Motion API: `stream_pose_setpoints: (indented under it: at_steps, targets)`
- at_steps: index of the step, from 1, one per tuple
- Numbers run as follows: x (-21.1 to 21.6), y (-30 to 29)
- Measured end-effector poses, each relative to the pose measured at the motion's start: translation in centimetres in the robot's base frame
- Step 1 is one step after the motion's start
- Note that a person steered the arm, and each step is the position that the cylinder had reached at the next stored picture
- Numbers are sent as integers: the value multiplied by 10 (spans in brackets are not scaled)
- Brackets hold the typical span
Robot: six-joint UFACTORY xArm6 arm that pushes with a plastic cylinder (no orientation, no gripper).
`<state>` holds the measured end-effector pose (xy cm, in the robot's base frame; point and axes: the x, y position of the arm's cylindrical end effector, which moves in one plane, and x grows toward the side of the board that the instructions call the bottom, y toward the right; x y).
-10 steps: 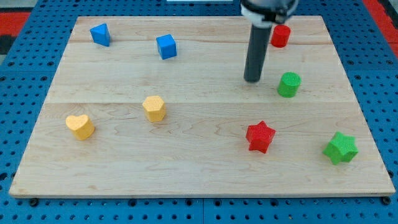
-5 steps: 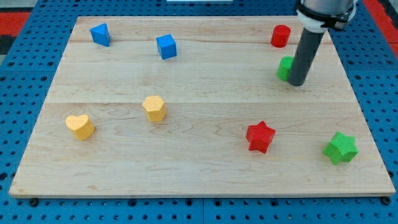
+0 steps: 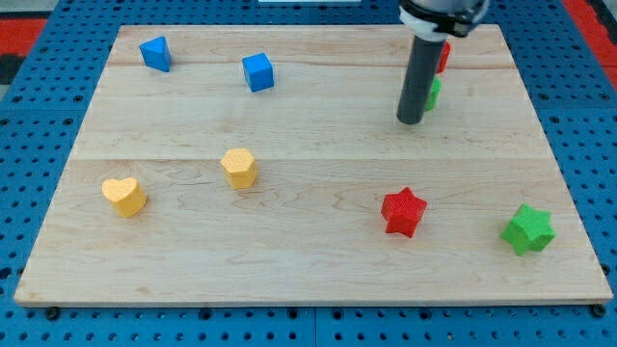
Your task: Push the green circle into the red circle
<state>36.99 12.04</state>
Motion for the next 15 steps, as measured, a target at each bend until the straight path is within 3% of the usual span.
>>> stream_pose_setpoints:
  at_steps: [5,7,9,13,14,15]
  targets:
    - [-32,40]
    - [1,55]
    - [-24,94]
    - [-44,74]
    - [-24,63]
    - [16,-14]
